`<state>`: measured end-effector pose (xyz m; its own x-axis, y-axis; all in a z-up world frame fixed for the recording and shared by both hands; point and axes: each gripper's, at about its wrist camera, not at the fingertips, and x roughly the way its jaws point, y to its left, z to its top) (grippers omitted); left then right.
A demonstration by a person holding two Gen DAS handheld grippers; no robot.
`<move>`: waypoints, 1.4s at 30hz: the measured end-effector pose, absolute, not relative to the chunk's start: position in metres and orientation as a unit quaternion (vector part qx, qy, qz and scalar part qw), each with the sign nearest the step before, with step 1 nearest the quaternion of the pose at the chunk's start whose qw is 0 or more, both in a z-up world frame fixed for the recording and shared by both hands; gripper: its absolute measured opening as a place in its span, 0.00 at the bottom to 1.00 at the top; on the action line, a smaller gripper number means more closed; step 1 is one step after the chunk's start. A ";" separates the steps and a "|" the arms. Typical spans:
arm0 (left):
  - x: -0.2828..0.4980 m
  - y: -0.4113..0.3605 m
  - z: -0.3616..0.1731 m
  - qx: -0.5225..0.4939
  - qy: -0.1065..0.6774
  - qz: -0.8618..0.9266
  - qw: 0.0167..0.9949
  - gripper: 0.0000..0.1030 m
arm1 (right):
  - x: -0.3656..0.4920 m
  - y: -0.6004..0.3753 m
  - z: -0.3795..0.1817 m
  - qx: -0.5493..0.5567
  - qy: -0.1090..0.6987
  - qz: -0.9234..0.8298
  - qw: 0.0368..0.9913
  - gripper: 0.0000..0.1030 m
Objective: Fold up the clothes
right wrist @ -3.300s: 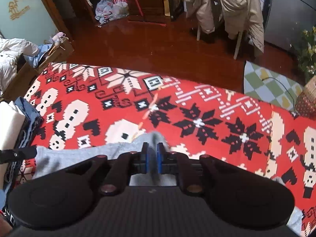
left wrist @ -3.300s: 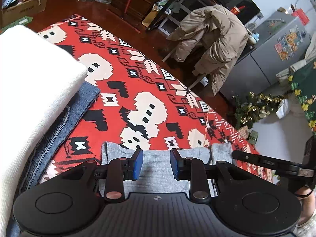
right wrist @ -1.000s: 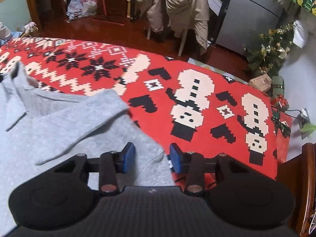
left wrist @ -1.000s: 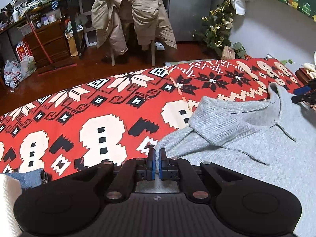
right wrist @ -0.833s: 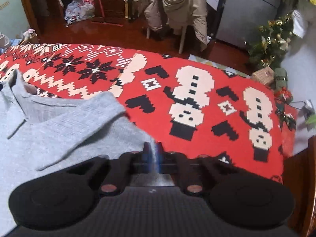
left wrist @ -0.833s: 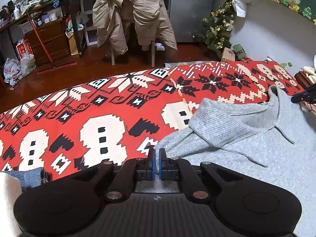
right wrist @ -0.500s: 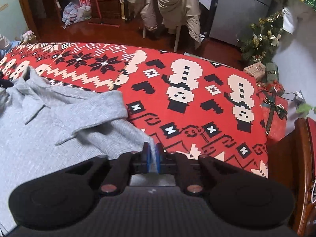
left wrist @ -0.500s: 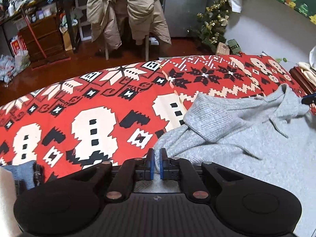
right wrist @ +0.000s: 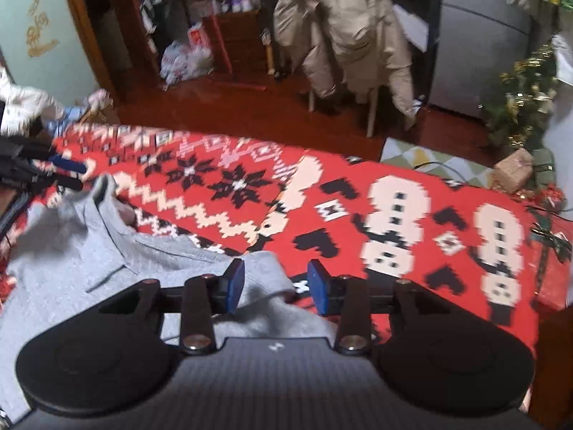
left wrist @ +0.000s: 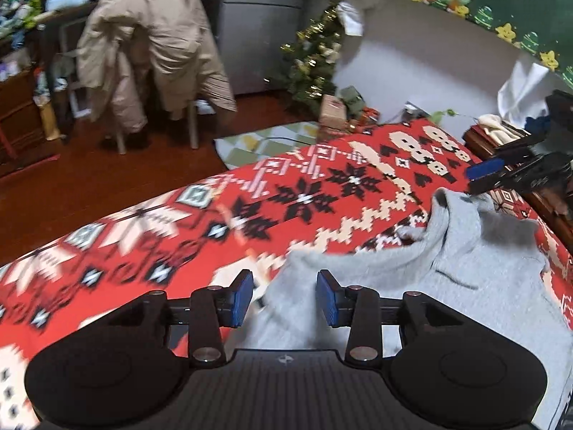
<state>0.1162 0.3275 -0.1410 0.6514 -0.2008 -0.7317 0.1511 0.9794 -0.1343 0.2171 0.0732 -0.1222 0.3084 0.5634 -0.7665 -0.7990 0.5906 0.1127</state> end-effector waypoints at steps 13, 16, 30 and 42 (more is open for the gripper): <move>0.128 0.304 -0.167 0.026 0.412 -0.108 0.905 0.10 | 0.202 0.107 -0.159 -0.221 0.390 0.428 0.785 0.08; 0.107 0.300 -0.155 0.033 0.389 -0.081 0.917 0.09 | 0.179 0.104 -0.149 -0.228 0.363 0.420 0.800 0.07; -0.013 0.263 -0.083 0.028 0.369 -0.035 0.928 0.09 | 0.068 0.045 -0.043 -0.180 0.321 0.450 0.813 0.07; 0.129 0.294 -0.153 -0.005 0.424 0.035 0.905 0.09 | 0.177 0.109 -0.127 -0.187 0.359 0.369 0.837 0.07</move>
<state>0.1290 0.2941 -0.1531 0.6381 0.0587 -0.7677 -0.0672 0.9975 0.0204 0.1766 0.1086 -0.1272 0.4702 0.4833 -0.7385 -0.7513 0.6582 -0.0476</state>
